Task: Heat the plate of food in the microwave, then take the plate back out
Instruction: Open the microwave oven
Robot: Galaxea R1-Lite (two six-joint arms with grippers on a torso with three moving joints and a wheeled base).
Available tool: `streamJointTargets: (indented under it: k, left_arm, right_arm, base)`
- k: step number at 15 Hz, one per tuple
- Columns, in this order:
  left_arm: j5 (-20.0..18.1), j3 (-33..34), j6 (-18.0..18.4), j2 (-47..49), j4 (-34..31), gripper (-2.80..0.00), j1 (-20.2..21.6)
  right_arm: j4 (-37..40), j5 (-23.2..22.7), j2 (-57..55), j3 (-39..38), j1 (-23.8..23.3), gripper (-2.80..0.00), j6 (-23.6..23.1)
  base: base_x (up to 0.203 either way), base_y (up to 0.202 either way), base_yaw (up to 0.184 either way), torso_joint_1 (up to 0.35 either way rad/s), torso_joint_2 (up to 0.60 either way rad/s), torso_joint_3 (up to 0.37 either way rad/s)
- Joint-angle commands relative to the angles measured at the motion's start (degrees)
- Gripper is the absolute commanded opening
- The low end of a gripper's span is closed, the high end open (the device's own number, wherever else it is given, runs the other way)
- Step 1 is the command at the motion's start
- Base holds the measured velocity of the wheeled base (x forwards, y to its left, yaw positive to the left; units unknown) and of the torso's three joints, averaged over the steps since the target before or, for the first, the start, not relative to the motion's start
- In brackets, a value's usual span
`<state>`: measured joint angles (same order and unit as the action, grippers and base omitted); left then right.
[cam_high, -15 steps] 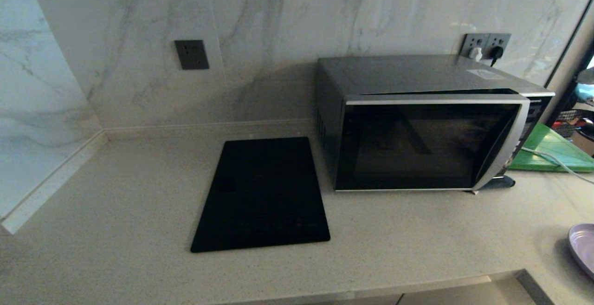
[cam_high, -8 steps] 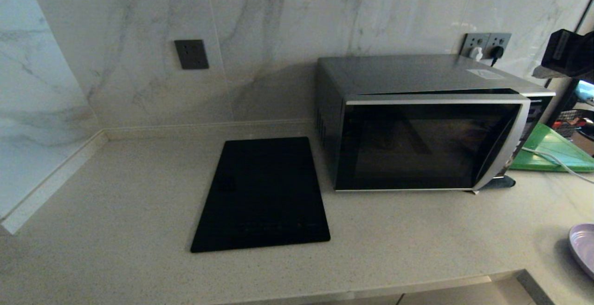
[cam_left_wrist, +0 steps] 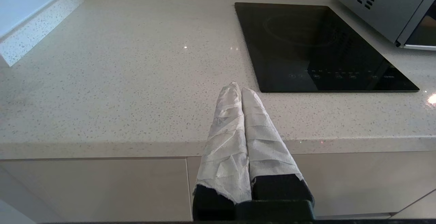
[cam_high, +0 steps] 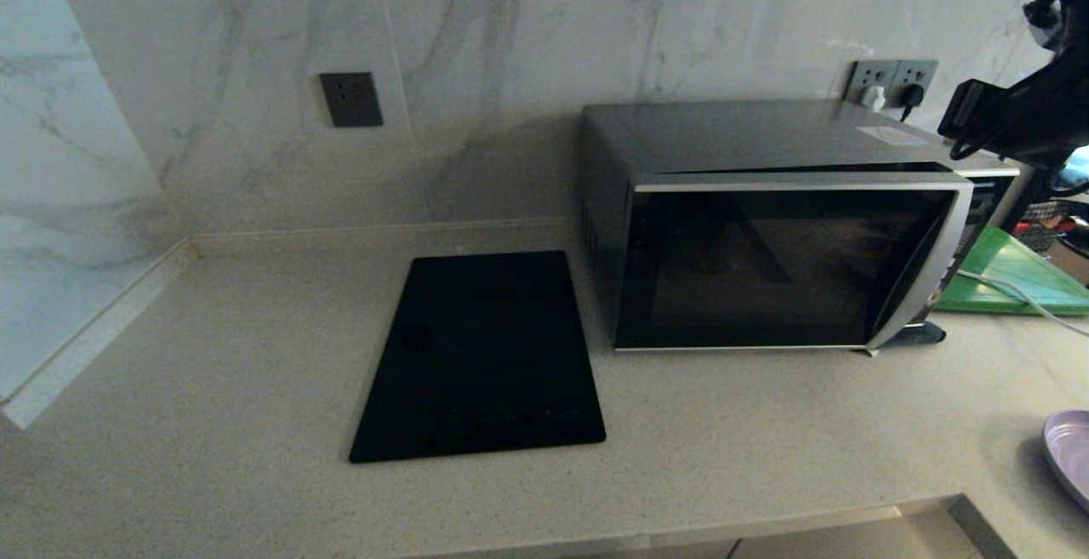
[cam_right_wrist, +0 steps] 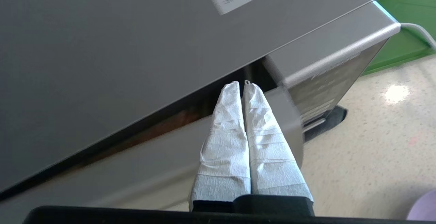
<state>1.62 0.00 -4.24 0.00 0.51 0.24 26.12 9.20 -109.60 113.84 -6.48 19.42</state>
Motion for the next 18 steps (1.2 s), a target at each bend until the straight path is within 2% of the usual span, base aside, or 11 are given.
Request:
streamJointTargets:
  k: [1, 12, 18]
  left_arm:
    - [0.0, 0.0, -0.1, 0.1, 0.0, -2.8, 0.0]
    - [0.0, 0.0, -0.1, 0.1, 0.0, -2.8, 0.0]
    - [0.0, 0.0, -0.1, 0.1, 0.0, -2.8, 0.0]
  right_arm:
    - [-0.1, 0.1, -2.3, 0.1, -0.4, -2.8, 0.1]
    - [0.3, 0.1, -2.9, 0.1, -1.2, -2.8, 0.0]
    - [3.1, 0.1, -2.6, 0.1, -1.1, -2.8, -0.3]
  base:
    - [0.0, 0.0, 0.0, 0.0, 0.0, 0.0]
    - [0.0, 0.0, 0.0, 0.0, 0.0, 0.0]
    - [0.0, 0.0, 0.0, 0.0, 0.0, 0.0]
